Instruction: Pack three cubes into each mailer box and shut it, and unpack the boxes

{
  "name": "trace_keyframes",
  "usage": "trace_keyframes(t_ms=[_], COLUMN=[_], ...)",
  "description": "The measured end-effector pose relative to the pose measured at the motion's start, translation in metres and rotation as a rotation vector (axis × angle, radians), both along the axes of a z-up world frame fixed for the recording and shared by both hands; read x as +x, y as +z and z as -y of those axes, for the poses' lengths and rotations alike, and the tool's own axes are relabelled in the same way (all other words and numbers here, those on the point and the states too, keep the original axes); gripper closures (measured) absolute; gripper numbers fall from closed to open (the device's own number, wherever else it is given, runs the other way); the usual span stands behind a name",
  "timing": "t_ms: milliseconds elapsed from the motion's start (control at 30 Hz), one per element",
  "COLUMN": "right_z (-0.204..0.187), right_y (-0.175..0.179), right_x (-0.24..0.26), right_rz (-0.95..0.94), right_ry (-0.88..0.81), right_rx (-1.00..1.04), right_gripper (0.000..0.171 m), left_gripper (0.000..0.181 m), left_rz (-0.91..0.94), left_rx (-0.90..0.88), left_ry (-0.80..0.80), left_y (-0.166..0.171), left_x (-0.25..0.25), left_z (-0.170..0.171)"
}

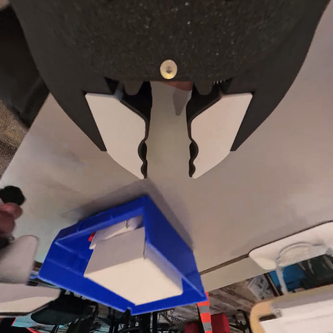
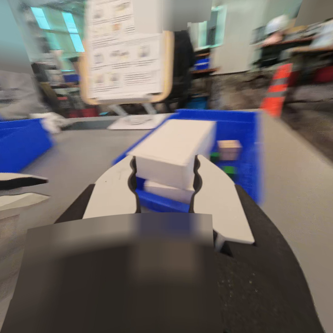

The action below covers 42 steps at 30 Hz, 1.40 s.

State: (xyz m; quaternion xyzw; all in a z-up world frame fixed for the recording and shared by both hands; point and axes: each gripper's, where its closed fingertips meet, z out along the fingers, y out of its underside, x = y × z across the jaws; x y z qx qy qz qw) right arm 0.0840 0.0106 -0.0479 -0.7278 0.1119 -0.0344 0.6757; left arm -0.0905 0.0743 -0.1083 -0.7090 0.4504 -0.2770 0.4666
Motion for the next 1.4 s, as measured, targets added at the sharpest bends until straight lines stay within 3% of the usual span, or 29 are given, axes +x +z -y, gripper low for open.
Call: trace_keyframes(t_ms=[67,133,233,300,367,467,633,867,1033,1200,1267,1300,1367,1400], right_z=[0.029,0.039,0.027,0.017,0.007,-0.002,-0.021,-0.09,-0.128,-0.144,-0.146,-0.146,-0.146,-0.144], right_y=[-0.005,-0.031,-0.072,-0.088,-0.091,-0.09,-0.075,-0.052,-0.06,-0.083,-0.085,-0.085,-0.083,-0.079], right_x=[0.051,0.086,0.093,0.098,0.104,0.1,0.053,-0.059,-0.127,-0.151,-0.148,-0.148,-0.148,-0.145], right_rz=[0.029,-0.045,-0.228,-0.221,-0.186,-0.181,-0.169,-0.077,-0.067,-0.048,-0.061,-0.086,-0.111,-0.103], right_ry=[-0.254,-0.394,-0.358,-0.35,-0.355,-0.344,-0.327,-0.112,-0.027,-0.025,0.01,0.047,0.125,0.15], right_rx=[-0.066,-0.188,-0.249,-0.302,-0.327,-0.337,-0.315,-0.265,-0.289,-0.317,-0.264,-0.259,-0.265,-0.26], right_gripper=[0.119,0.122,0.132,0.15,0.167,0.168,0.169,0.169,0.169,0.168,0.167,0.167,0.156,0.146], left_gripper=[0.139,0.139,0.146,0.159,0.172,0.175,0.178,0.177,0.177,0.177,0.171,0.155,0.126,0.127], left_rz=[-0.012,-0.028,-0.04,-0.051,-0.075,-0.08,0.007,0.029,0.026,-0.038,-0.077,-0.081,0.01,0.081], left_rx=[-0.042,-0.081,-0.117,-0.112,-0.081,-0.034,0.032,0.102,0.079,-0.028,-0.053,-0.104,-0.138,-0.103], left_ry=[0.0,0.012,0.016,0.052,0.115,0.18,0.283,0.48,0.564,0.555,0.485,0.421,0.338,0.321], left_y=[-0.003,-0.011,-0.021,-0.024,-0.025,-0.022,0.0,0.024,0.012,-0.021,-0.023,-0.021,0.005,0.024], left_x=[0.043,0.079,0.117,0.127,0.127,0.12,0.071,-0.06,-0.134,-0.158,-0.155,-0.15,-0.147,-0.153], left_z=[-0.005,-0.013,-0.024,-0.034,-0.045,-0.054,-0.071,-0.107,-0.129,-0.144,-0.139,-0.132,-0.118,-0.112])
